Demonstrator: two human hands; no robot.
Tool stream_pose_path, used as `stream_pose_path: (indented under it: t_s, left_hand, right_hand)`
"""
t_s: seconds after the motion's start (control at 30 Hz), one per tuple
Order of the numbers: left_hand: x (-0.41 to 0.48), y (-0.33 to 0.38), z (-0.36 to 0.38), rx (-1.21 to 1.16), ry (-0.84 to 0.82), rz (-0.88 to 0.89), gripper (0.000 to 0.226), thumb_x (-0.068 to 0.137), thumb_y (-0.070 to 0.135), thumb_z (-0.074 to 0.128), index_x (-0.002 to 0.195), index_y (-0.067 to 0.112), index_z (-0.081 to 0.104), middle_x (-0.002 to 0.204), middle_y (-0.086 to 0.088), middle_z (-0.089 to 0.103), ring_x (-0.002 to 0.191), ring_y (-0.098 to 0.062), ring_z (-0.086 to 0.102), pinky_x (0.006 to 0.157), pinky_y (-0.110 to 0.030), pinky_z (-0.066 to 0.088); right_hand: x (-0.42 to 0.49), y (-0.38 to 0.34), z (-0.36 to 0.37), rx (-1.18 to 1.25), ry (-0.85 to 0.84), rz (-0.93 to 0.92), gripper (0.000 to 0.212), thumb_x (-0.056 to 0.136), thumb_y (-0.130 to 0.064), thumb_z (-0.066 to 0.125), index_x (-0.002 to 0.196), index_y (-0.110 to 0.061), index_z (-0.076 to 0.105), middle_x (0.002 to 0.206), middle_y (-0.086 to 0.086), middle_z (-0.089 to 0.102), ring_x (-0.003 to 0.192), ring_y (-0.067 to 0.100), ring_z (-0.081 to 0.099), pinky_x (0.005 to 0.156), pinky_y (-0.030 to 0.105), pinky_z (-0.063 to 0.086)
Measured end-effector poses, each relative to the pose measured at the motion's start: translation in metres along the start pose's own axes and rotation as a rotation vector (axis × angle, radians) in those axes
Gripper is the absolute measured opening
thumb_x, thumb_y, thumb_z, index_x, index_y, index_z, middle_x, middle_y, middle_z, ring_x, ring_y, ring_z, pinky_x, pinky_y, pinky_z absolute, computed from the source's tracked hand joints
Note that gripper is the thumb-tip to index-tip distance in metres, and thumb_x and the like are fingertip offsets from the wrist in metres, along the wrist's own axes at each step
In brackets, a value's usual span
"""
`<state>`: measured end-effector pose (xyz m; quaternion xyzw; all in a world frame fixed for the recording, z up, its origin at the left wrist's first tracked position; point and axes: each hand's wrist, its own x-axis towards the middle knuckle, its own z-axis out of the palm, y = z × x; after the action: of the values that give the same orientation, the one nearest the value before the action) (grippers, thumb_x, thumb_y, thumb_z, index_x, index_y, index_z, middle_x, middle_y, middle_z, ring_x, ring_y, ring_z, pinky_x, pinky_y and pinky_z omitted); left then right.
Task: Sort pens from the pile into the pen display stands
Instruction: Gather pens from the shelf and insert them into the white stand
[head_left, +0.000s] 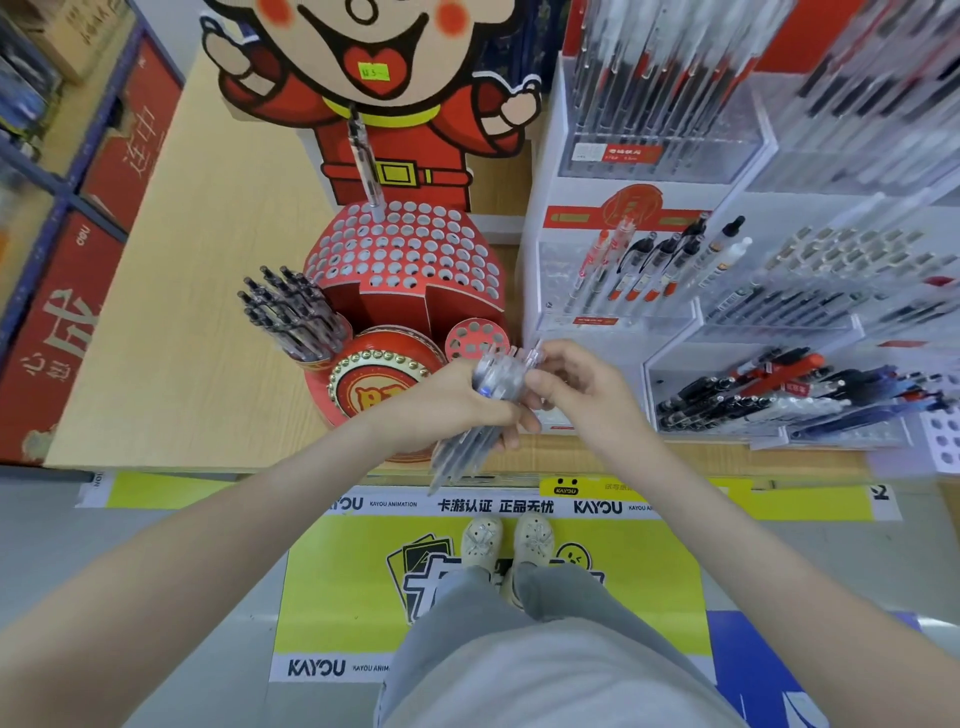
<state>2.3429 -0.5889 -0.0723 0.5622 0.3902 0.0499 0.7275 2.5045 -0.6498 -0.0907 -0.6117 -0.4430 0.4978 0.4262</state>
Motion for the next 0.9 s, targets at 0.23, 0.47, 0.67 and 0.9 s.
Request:
stream_pose_path:
  t_s: [0.23, 0.47, 0.67, 0.9]
  left_hand:
    - [0.006, 0.011, 0.005, -0.015, -0.034, -0.018, 0.017, 0.091, -0.001, 0.058, 0.099, 0.011, 0.067, 0.098, -0.007, 0.075, 0.082, -0.021, 0.072, 0.071, -0.026, 0.058]
    - [0.015, 0.006, -0.005, -0.089, 0.133, -0.008, 0.010, 0.093, -0.005, 0.053, 0.096, -0.002, 0.063, 0.092, -0.015, 0.073, 0.080, -0.025, 0.073, 0.073, -0.034, 0.061]
    - [0.012, 0.004, -0.011, -0.096, 0.205, 0.037, 0.007, 0.092, -0.003, 0.055, 0.091, 0.001, 0.061, 0.066, -0.008, 0.067, 0.058, -0.018, 0.066, 0.061, -0.030, 0.059]
    - [0.016, 0.002, -0.010, -0.066, 0.196, 0.033, 0.010, 0.091, 0.003, 0.059, 0.083, 0.008, 0.059, 0.059, -0.003, 0.058, 0.050, -0.016, 0.054, 0.055, -0.028, 0.050]
  right_hand:
    - [-0.009, -0.004, -0.021, 0.180, 0.032, 0.013, 0.010, 0.093, -0.006, 0.054, 0.088, -0.013, 0.058, 0.079, 0.005, 0.069, 0.074, 0.016, 0.063, 0.072, 0.025, 0.050]
    - [-0.007, 0.003, -0.046, 0.260, 0.354, -0.152, 0.009, 0.098, -0.009, 0.047, 0.095, -0.013, 0.054, 0.086, 0.008, 0.064, 0.080, 0.021, 0.062, 0.073, 0.034, 0.054]
    - [-0.008, 0.030, -0.033, -0.174, 0.112, -0.133, 0.021, 0.094, -0.010, 0.054, 0.096, -0.031, 0.054, 0.092, -0.009, 0.065, 0.090, 0.010, 0.064, 0.087, 0.028, 0.050]
    - [-0.004, 0.050, -0.028, -0.586, -0.124, -0.088, 0.010, 0.097, -0.020, 0.051, 0.105, -0.021, 0.056, 0.099, -0.014, 0.063, 0.092, 0.006, 0.059, 0.082, 0.021, 0.046]
